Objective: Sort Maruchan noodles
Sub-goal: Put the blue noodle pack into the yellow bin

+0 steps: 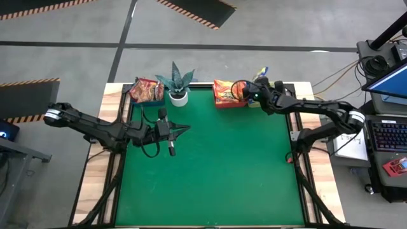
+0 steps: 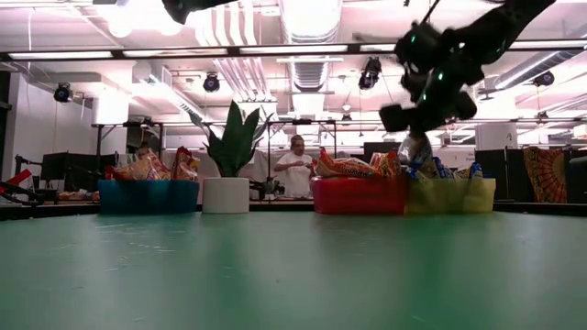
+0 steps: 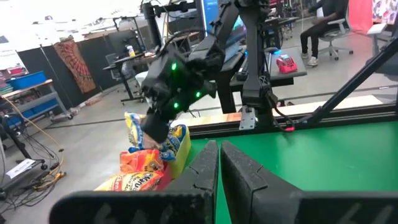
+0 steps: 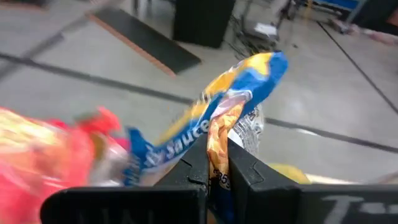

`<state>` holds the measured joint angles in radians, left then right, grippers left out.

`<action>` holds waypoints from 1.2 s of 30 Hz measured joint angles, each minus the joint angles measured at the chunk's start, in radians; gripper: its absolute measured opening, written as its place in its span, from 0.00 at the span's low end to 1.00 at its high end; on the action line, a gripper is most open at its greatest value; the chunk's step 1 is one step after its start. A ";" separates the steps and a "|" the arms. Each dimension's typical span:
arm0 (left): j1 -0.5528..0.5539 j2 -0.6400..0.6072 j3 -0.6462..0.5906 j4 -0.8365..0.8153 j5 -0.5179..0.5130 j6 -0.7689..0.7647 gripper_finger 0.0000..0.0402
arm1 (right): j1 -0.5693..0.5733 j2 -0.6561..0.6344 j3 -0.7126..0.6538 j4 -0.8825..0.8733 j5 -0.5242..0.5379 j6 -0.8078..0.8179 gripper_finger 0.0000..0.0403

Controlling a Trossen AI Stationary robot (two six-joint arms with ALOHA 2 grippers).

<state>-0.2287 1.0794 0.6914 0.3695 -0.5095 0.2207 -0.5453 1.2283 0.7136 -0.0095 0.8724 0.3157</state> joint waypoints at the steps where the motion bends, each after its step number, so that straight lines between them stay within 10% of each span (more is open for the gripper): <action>1: 0.000 0.000 0.000 -0.001 0.000 0.002 0.00 | -0.008 0.019 0.000 -0.013 0.005 0.008 0.03; 10: 0.000 0.001 0.000 -0.011 -0.005 0.003 0.00 | -0.058 0.071 0.006 -0.098 -0.055 0.059 0.05; 25: 0.000 -0.014 0.000 -0.011 -0.006 0.043 0.00 | -0.092 0.028 0.361 -0.632 -0.098 0.126 0.40; 36: 0.003 -0.014 0.000 -0.011 -0.008 0.067 0.00 | -0.152 0.083 0.188 -0.085 -0.155 -0.139 0.13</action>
<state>-0.2253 1.0657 0.6914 0.3588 -0.5171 0.2874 -0.6976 1.3115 0.9016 -0.0946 0.7172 0.1763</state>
